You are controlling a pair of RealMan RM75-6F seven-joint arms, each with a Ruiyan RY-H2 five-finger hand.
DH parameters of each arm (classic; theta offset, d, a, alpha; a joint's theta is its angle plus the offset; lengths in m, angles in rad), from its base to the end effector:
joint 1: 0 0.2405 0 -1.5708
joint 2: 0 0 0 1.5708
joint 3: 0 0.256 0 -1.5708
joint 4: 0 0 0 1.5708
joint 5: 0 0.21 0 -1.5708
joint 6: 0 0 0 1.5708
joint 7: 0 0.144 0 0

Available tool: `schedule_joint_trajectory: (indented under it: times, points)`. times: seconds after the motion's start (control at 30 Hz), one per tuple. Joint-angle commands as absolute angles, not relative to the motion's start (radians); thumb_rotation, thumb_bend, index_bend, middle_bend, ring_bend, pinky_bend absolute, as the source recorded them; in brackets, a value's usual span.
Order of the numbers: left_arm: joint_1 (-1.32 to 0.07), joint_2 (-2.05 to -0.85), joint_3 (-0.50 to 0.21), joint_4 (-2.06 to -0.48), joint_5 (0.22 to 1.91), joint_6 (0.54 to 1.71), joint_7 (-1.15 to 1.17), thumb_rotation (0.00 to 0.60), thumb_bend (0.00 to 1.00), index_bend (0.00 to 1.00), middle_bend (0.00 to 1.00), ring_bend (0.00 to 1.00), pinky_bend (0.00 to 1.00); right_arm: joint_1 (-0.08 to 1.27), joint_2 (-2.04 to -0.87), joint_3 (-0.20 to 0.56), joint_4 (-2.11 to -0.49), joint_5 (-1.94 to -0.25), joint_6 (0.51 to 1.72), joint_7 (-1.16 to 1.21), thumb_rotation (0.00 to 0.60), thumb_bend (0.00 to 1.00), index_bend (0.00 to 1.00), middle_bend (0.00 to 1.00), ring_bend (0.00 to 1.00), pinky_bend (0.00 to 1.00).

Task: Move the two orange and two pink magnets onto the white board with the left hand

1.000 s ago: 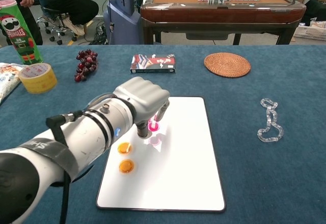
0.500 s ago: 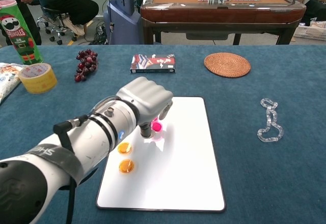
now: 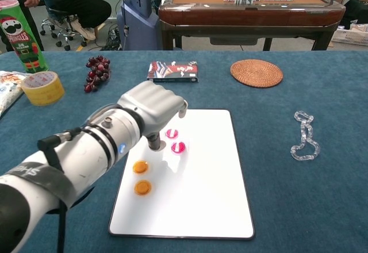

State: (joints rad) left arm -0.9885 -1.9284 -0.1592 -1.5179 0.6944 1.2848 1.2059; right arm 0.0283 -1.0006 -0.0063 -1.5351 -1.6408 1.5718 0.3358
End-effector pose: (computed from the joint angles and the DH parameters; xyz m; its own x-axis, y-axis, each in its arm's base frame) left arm -0.0442 0.2964 -0.1040 0.7969 0.1036 0.5952 0.5770 -0.4222 -0.6991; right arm -0.3231 -0.1515 0.1997 0.2680 -0.0205 0.9632 -0.9598 -0.0917 0.2651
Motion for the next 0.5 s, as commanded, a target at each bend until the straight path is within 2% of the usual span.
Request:
schedule_joint_trajectory:
  times: [0.03,0.1,0.2,0.27,0.37,0.5]
  points:
    - [-0.948,-1.875,-0.120,-1.582,0.746,1.334,1.186,0.600,0.31,0.30,1.00,1.00,1.00,0.030,-1.003,-0.008,-1.537,-1.643,1.568,0.327,0.600,0.26,0.29,0.29,0.23,0.33]
    - [-0.920,-1.832,-0.089,-1.624,0.786,1.366,1.172,0.600,0.31,0.29,0.97,0.94,1.00,0.031,-1.005,-0.008,-1.541,-1.643,1.565,0.316,0.600,0.26,0.29,0.29,0.23,0.33]
    - [-0.876,-1.760,-0.057,-1.694,0.838,1.407,1.133,0.600,0.31,0.26,0.76,0.73,0.98,0.034,-1.010,-0.008,-1.546,-1.643,1.558,0.297,0.600,0.26,0.29,0.29,0.23,0.33]
    - [-0.849,-1.715,-0.037,-1.729,0.879,1.432,1.104,0.600,0.31,0.25,0.61,0.58,0.90,0.036,-1.013,-0.008,-1.549,-1.641,1.552,0.285,0.600,0.26,0.29,0.29,0.23,0.33]
    - [-0.806,-1.636,0.005,-1.771,0.969,1.474,1.054,0.600,0.31,0.25,0.46,0.44,0.77,0.041,-1.017,-0.009,-1.555,-1.638,1.538,0.265,0.600,0.26,0.29,0.29,0.23,0.33]
    - [-0.733,-1.531,0.071,-1.772,1.119,1.533,0.938,0.600,0.31,0.25,0.40,0.36,0.69,0.046,-1.023,-0.009,-1.562,-1.633,1.524,0.240,0.600,0.26,0.29,0.29,0.23,0.33]
